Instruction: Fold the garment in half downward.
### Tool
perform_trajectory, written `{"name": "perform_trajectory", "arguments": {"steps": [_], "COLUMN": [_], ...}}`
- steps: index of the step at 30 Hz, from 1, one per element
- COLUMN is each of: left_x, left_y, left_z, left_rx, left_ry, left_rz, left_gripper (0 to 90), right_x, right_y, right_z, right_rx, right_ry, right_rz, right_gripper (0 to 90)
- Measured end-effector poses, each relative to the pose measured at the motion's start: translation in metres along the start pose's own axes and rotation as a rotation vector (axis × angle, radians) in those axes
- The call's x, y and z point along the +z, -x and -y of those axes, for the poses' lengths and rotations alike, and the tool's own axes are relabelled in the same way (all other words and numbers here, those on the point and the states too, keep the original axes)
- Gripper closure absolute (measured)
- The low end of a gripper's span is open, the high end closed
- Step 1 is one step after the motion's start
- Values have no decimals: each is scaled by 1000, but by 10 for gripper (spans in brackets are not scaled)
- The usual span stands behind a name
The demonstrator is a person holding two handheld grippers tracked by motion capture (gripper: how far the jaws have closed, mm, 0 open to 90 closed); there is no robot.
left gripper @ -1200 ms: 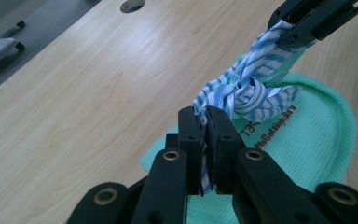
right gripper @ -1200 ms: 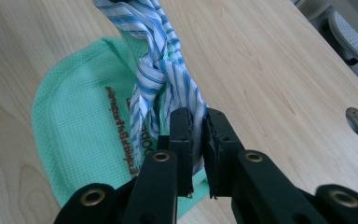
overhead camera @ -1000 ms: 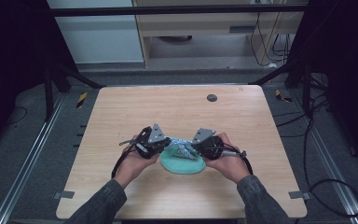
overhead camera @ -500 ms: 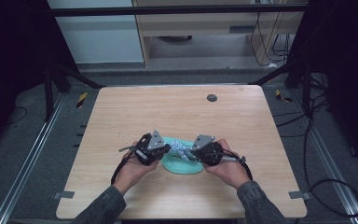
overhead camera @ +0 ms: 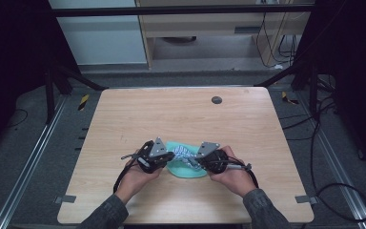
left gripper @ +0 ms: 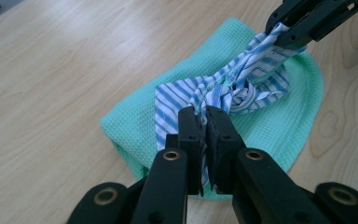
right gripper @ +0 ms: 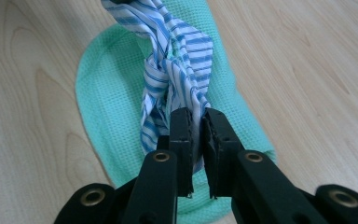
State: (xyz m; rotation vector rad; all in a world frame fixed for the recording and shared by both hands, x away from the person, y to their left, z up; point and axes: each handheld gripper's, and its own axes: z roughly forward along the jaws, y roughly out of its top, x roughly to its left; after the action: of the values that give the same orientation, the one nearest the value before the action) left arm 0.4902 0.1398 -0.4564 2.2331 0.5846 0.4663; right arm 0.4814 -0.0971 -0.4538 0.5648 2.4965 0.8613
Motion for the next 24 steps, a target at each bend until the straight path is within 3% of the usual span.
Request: {"name": "perform_trajectory", "arguments": {"steps": [1,3,9,11,24], "left_x": [0,-1,-1,-2,-3], "left_y": [0,0,4,4,9], "left_z": [1,3,7,9,14], "left_rx": [6,-22,3,-14,-17], "left_ry": [1,10,0,8,6], "left_rz": [-4,10,7,11,9], "left_gripper": [853,853,853,852,850], "right_x": [0,-1,2,2,2], "right_y": [-1,-3,-6,-7,-16], "right_z": [1,2,6,7,10], "right_rx": [-4,1,5,2,2], "right_ry": [1,2,3,2,-4], "right_rz": [-2,-4,-7,-6,5], "right_gripper": [823,823,822,823,818]}}
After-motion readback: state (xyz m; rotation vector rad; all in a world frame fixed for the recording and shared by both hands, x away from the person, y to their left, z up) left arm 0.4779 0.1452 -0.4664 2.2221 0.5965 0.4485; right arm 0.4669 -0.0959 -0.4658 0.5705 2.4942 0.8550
